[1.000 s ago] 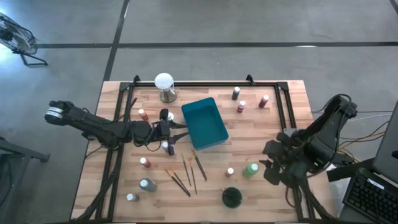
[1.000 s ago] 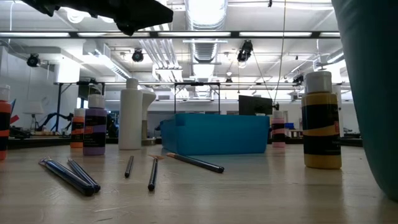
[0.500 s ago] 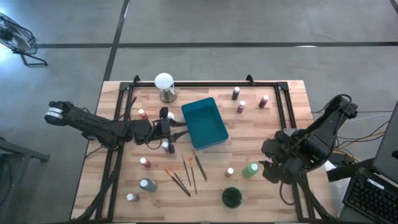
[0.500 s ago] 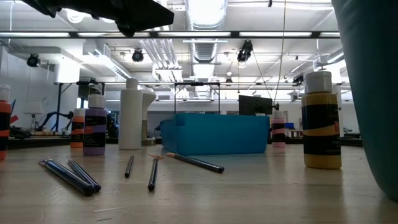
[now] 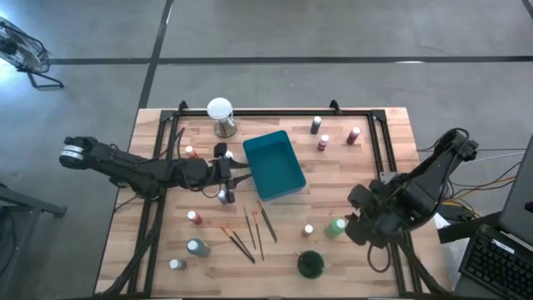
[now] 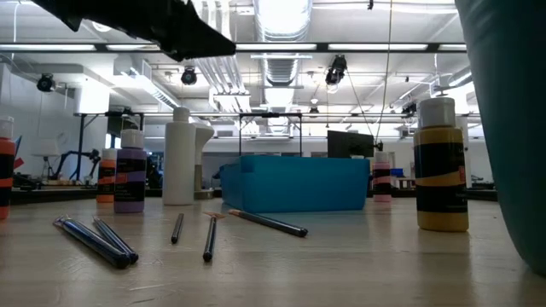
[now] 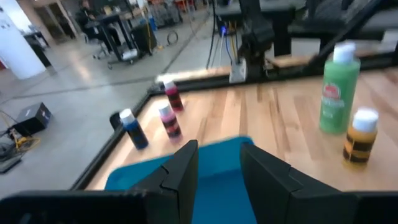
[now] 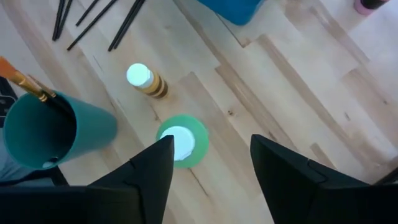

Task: Pick & Place Paint Supplies
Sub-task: Put the green paint bottle into the blue bin

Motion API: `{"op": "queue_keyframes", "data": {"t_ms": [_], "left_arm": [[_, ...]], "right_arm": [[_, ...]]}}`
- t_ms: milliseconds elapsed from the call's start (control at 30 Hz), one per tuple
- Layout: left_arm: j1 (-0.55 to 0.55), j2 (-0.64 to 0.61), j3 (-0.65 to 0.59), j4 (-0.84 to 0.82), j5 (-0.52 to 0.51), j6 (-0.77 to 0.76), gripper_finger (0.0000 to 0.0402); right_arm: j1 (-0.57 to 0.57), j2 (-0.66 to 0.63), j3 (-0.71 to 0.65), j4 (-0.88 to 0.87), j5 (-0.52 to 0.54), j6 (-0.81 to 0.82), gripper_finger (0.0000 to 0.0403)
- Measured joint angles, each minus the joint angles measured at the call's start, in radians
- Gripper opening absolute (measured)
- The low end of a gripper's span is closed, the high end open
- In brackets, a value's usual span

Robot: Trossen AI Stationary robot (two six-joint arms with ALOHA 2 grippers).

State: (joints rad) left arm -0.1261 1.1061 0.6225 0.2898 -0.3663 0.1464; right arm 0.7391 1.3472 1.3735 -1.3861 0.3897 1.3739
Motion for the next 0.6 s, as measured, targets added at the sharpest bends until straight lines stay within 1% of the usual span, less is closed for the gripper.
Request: {"op": "queue_keyframes", "data": {"t_ms": [100,200,267,433,600], "left_arm": [[0.001,0.0,0.021,-0.085,0.028,-0.003,0.0126],[0.0,0.0,0.041,-0.133,0.036,-0.018,0.0126],[0.0,-0.003,0.05,-0.142,0.037,-0.022,0.0126],[0.0,-0.027,0.05,-0.14,0.037,-0.029,0.0126],[0.0,-0.033,0.047,-0.142,0.041,-0.043,0.0126]], "right_arm": [[-0.003,0.015,0.0,0.001,-0.001,0.017,0.0206],[-0.008,0.032,0.0,0.01,-0.005,0.018,0.021],[-0.012,0.046,0.0,0.016,-0.019,0.018,0.0212],[-0.036,0.077,0.0,0.022,-0.103,0.01,0.0216],[-0.064,0.081,0.0,0.043,-0.148,0.009,0.0209]]}}
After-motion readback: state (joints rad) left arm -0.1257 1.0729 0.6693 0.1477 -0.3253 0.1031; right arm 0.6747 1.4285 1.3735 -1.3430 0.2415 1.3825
